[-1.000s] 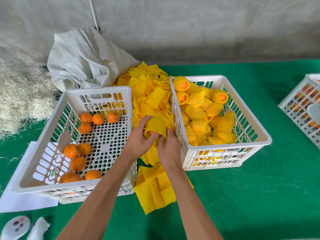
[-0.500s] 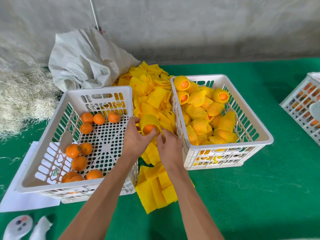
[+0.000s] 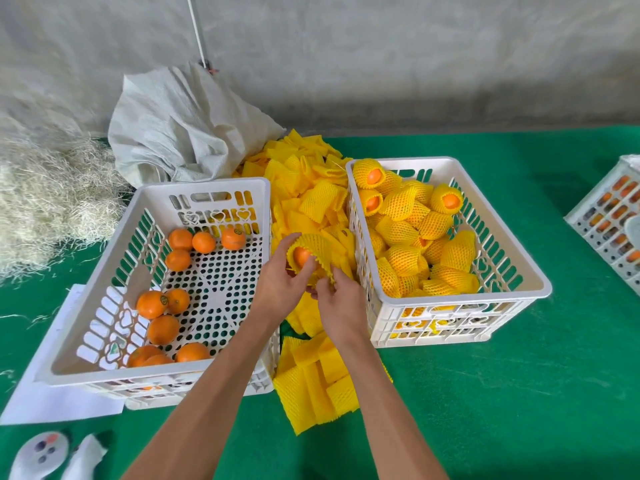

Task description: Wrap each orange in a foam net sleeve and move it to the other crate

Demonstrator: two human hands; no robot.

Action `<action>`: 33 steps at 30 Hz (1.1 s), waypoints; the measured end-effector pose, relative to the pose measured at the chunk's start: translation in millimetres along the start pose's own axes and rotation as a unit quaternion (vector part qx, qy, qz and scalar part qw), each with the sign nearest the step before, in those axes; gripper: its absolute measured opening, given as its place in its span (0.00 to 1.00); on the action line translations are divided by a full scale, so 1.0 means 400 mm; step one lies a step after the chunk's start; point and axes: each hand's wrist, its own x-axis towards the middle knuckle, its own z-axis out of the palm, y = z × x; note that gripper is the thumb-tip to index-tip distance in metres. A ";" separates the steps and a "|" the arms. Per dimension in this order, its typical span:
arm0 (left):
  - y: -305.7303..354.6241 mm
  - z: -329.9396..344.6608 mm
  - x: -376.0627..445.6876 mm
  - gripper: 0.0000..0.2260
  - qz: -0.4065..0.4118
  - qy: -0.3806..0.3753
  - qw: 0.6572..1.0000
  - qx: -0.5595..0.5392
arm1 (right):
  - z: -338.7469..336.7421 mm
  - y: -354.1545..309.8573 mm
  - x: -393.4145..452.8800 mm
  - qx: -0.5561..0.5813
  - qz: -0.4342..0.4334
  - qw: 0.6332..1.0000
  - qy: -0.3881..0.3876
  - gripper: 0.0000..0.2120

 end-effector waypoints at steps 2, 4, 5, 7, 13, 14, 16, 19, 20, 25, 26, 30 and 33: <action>0.001 0.000 0.002 0.25 0.007 -0.007 1.000 0.006 | -0.001 0.008 -0.001 0.023 0.008 1.000 -0.001 0.14; 0.005 -0.005 0.003 0.26 0.015 -0.025 1.000 0.009 | 0.000 0.005 -0.005 0.060 0.032 0.997 -0.021 0.14; 0.007 -0.006 0.004 0.27 0.027 -0.041 0.999 0.011 | -0.001 0.000 -0.007 0.092 0.059 0.994 -0.030 0.16; 0.015 -0.008 -0.002 0.31 0.057 -0.085 0.995 0.019 | -0.003 -0.002 -0.003 0.127 0.106 0.986 -0.034 0.31; 0.034 -0.006 -0.017 0.40 0.167 -0.164 0.968 0.091 | -0.068 0.010 0.027 0.088 0.085 0.992 0.039 0.49; 0.035 -0.005 -0.018 0.40 0.178 -0.171 0.964 0.103 | -0.082 0.018 0.034 0.084 0.084 0.992 0.052 0.47; 0.038 -0.002 -0.020 0.41 0.196 -0.179 0.956 0.128 | -0.105 0.030 0.042 0.054 0.072 0.992 0.091 0.45; 0.039 0.003 -0.023 0.40 0.183 -0.175 0.956 0.147 | -0.145 0.043 0.055 -0.042 0.015 0.982 0.185 0.42; 0.037 0.003 -0.023 0.39 0.163 -0.170 0.961 0.144 | -0.161 0.048 0.065 -0.082 -0.004 0.974 0.213 0.42; 0.024 0.006 -0.014 0.38 0.073 -0.152 0.979 0.116 | -0.251 0.100 0.133 -0.250 0.091 0.952 0.153 0.42; 0.021 0.007 -0.012 0.37 0.068 -0.152 0.979 0.119 | -0.265 0.114 0.140 -0.284 0.114 0.945 0.119 0.41; 0.015 0.012 -0.012 0.28 0.072 -0.132 0.971 0.184 | -0.283 0.127 0.156 -0.393 0.157 0.906 -0.015 0.32; 0.018 0.015 -0.010 0.20 0.060 -0.100 0.974 0.196 | -0.269 0.107 0.153 -0.347 0.112 0.931 0.000 0.26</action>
